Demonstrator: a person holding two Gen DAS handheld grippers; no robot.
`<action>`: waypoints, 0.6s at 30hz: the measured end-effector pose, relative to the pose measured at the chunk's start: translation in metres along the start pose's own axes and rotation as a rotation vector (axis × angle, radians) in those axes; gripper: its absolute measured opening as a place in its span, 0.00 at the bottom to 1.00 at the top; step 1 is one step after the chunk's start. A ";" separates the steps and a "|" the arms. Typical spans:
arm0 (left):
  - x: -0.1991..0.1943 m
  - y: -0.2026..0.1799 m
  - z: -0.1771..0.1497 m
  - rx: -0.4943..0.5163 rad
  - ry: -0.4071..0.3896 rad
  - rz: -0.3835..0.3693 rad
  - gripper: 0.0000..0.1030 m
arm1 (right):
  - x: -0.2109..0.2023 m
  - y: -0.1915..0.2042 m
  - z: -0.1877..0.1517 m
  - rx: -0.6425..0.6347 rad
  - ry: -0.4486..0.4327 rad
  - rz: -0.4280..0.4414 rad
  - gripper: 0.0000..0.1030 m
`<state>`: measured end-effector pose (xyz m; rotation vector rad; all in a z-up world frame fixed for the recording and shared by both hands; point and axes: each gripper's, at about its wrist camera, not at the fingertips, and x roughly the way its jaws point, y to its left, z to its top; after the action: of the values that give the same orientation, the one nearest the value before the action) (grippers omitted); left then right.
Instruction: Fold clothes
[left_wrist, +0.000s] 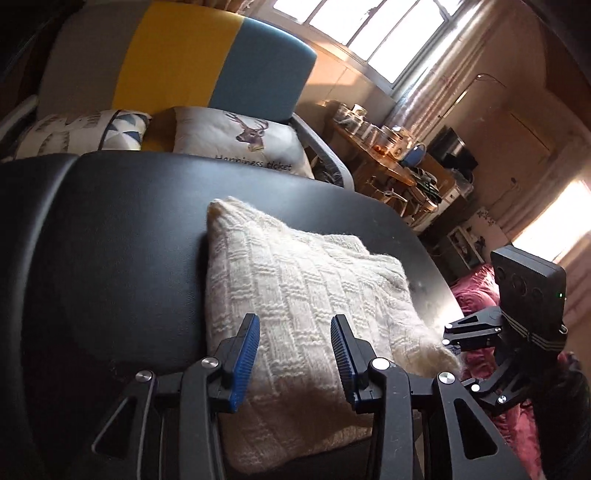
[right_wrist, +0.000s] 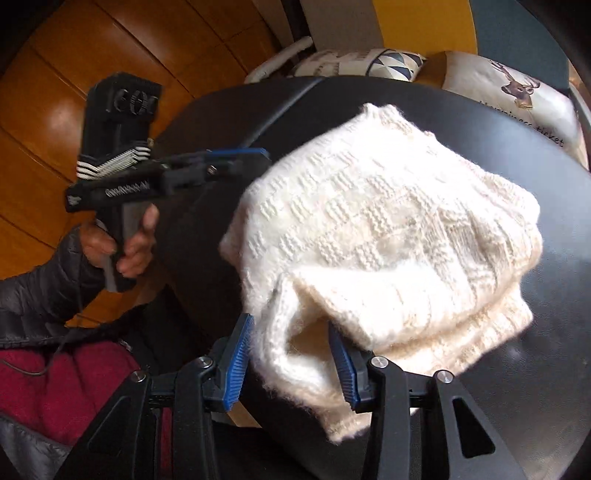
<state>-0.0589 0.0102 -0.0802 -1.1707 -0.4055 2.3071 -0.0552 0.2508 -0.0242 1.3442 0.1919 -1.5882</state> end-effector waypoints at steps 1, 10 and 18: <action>0.006 -0.001 0.002 0.005 0.015 -0.004 0.39 | 0.004 -0.003 -0.001 0.018 0.005 0.035 0.41; 0.024 -0.019 -0.036 0.221 0.121 -0.080 0.38 | 0.049 -0.058 -0.097 0.258 0.061 0.306 0.05; 0.006 -0.050 -0.044 0.343 0.087 -0.027 0.38 | 0.006 -0.063 -0.152 0.394 -0.252 0.413 0.34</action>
<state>-0.0105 0.0558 -0.0864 -1.0795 0.0090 2.1830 -0.0030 0.3785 -0.1137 1.3499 -0.5464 -1.4613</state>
